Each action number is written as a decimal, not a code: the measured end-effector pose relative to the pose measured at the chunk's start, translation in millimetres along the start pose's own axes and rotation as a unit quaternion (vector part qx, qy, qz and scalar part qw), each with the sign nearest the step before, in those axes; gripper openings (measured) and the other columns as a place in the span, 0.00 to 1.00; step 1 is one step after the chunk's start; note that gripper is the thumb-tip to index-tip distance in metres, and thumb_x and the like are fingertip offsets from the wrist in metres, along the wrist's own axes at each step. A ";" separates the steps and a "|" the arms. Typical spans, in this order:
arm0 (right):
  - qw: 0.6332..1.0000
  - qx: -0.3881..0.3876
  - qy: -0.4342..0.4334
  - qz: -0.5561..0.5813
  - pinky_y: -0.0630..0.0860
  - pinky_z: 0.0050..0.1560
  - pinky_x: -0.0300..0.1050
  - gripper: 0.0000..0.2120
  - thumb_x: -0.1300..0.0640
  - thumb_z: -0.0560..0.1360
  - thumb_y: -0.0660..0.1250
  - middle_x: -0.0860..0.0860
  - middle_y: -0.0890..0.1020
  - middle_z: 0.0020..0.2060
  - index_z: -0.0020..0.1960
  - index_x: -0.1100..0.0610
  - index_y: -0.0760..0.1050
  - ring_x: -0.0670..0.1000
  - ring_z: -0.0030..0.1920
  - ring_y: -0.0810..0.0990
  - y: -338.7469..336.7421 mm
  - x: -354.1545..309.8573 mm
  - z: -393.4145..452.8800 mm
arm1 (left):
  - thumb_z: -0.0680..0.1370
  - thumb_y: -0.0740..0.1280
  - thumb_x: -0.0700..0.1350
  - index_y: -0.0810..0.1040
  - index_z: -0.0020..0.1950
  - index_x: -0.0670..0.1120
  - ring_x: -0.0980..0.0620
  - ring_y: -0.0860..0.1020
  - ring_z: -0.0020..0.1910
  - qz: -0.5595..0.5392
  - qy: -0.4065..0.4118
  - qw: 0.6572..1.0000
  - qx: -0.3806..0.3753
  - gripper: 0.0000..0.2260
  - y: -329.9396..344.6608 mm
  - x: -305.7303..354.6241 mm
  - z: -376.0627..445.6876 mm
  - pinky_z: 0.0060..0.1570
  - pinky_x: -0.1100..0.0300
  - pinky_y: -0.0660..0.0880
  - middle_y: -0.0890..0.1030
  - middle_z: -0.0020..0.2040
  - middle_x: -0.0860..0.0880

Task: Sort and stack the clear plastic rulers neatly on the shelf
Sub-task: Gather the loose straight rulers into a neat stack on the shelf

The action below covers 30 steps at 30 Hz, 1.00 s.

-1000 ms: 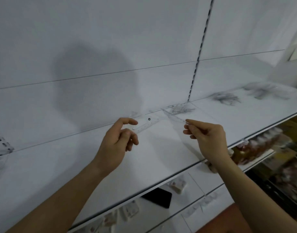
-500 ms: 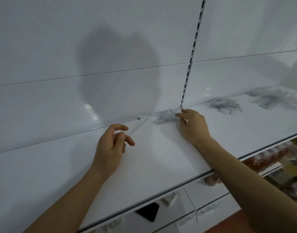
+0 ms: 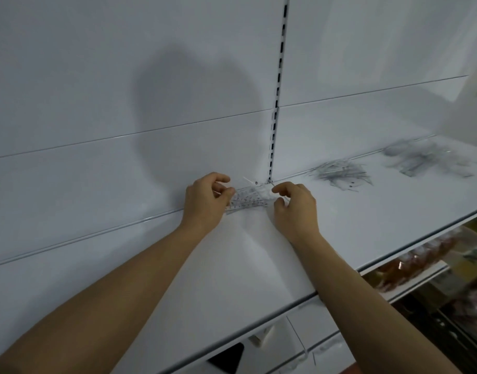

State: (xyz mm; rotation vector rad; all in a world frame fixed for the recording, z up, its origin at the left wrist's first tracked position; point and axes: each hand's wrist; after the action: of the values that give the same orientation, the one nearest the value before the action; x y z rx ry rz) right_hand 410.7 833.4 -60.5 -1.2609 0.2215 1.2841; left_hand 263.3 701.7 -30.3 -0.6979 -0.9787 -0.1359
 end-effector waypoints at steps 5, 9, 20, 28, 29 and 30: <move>1.000 0.014 0.007 0.023 0.66 0.52 0.39 0.14 0.67 0.74 0.64 0.53 0.79 0.51 0.56 0.56 0.80 0.54 0.57 0.77 0.8 2.7 1.6 | 0.75 0.74 0.44 0.81 0.49 0.47 0.56 0.76 0.36 0.098 -0.005 0.995 0.012 0.06 28.4 -16.1 17.6 0.41 0.66 0.73 0.80 0.40 0.54; 1.000 0.008 0.008 0.016 0.65 0.51 0.39 0.13 0.66 0.75 0.64 0.53 0.79 0.52 0.56 0.56 0.80 0.54 0.57 0.77 1.0 3.5 2.4 | 0.76 0.72 0.45 0.81 0.49 0.46 0.53 0.75 0.39 0.127 0.020 0.992 0.019 0.04 22.7 -21.7 12.1 0.45 0.59 0.73 0.80 0.45 0.50; 0.932 -0.139 -0.300 -0.148 0.75 0.63 0.60 0.18 0.53 0.78 0.67 0.52 0.79 0.63 0.67 0.55 0.76 0.58 0.69 0.73 12.8 -56.2 -35.8 | 0.80 0.51 0.62 0.68 0.76 0.50 0.49 0.67 0.73 0.360 0.073 0.925 -0.099 0.29 -178.7 -77.1 -91.1 0.68 0.46 0.67 0.71 0.74 0.50; 0.855 -0.306 -0.397 -0.130 0.59 0.78 0.56 0.27 0.42 0.83 0.56 0.47 0.64 0.78 0.79 0.51 0.60 0.50 0.80 0.55 103.9 -221.8 -107.8 | 0.81 0.49 0.64 0.59 0.80 0.48 0.49 0.65 0.74 0.407 -0.041 0.912 -0.019 0.32 -336.9 -120.7 -172.4 0.71 0.50 0.62 0.65 0.77 0.49; 0.849 -0.314 -0.407 -0.124 0.59 0.78 0.56 0.27 0.42 0.84 0.56 0.47 0.64 0.78 0.80 0.51 0.60 0.50 0.80 0.55 117.8 -239.8 -119.0 | 0.80 0.48 0.64 0.59 0.80 0.47 0.48 0.66 0.74 0.409 -0.042 0.912 -0.011 0.33 -354.2 -124.3 -181.0 0.72 0.49 0.62 0.66 0.77 0.48; 0.842 -0.320 -0.418 -0.118 0.59 0.78 0.55 0.27 0.42 0.84 0.56 0.46 0.64 0.79 0.80 0.50 0.60 0.50 0.81 0.54 131.8 -257.1 -130.6 | 0.80 0.48 0.65 0.59 0.80 0.47 0.48 0.66 0.73 0.410 -0.044 0.911 -0.006 0.33 -371.9 -129.3 -189.4 0.72 0.49 0.63 0.67 0.76 0.48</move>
State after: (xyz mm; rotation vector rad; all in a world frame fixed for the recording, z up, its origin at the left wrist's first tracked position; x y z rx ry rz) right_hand 278.0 552.4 2.2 -1.0805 -1.0372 1.6235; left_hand 173.9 274.1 -23.2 -1.0803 -0.6996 0.6336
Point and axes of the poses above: each hand's wrist, its own z-axis towards the middle knuckle, its own y-axis out of the palm, x = y × z
